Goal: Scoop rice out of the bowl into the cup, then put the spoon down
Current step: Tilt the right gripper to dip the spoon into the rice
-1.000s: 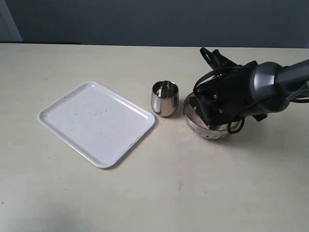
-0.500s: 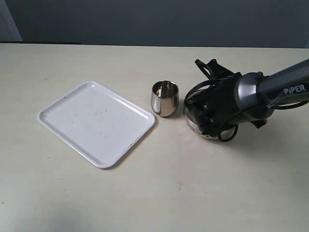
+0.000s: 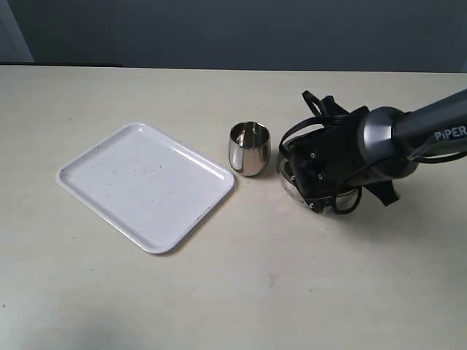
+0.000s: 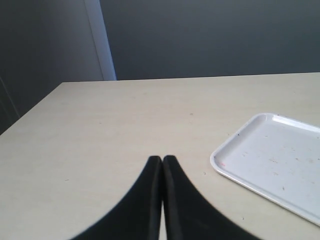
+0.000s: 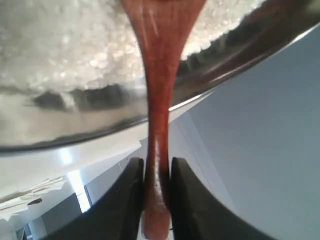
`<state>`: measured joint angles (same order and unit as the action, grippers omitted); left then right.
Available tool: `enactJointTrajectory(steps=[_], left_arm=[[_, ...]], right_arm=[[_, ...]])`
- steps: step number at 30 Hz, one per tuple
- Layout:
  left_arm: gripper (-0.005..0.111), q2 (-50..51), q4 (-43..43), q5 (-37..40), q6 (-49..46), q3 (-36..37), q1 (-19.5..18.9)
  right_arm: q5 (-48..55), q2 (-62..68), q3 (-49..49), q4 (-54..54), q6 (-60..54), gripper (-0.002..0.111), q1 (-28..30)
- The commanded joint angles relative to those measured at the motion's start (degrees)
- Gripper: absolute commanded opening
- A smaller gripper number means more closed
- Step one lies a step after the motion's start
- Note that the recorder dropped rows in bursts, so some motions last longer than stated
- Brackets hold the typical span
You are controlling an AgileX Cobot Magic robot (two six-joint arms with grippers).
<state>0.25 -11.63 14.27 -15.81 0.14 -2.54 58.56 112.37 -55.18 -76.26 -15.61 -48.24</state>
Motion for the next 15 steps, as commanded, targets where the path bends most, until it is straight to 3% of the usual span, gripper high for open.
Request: enactJointTrajectory(steps=[1,15], left_arm=[[0.001,-0.25,0.17,-0.84,0.22,-0.14,0.43],[0.001,-0.25,0.17,-0.84,0.22,-0.14,0.43]], right_arm=[[-0.87,-0.82,0.06,1.33,-0.22,-0.001,0.22],[-1.71,-2.83,-0.04,5.98,-0.83,-0.001,0.22]])
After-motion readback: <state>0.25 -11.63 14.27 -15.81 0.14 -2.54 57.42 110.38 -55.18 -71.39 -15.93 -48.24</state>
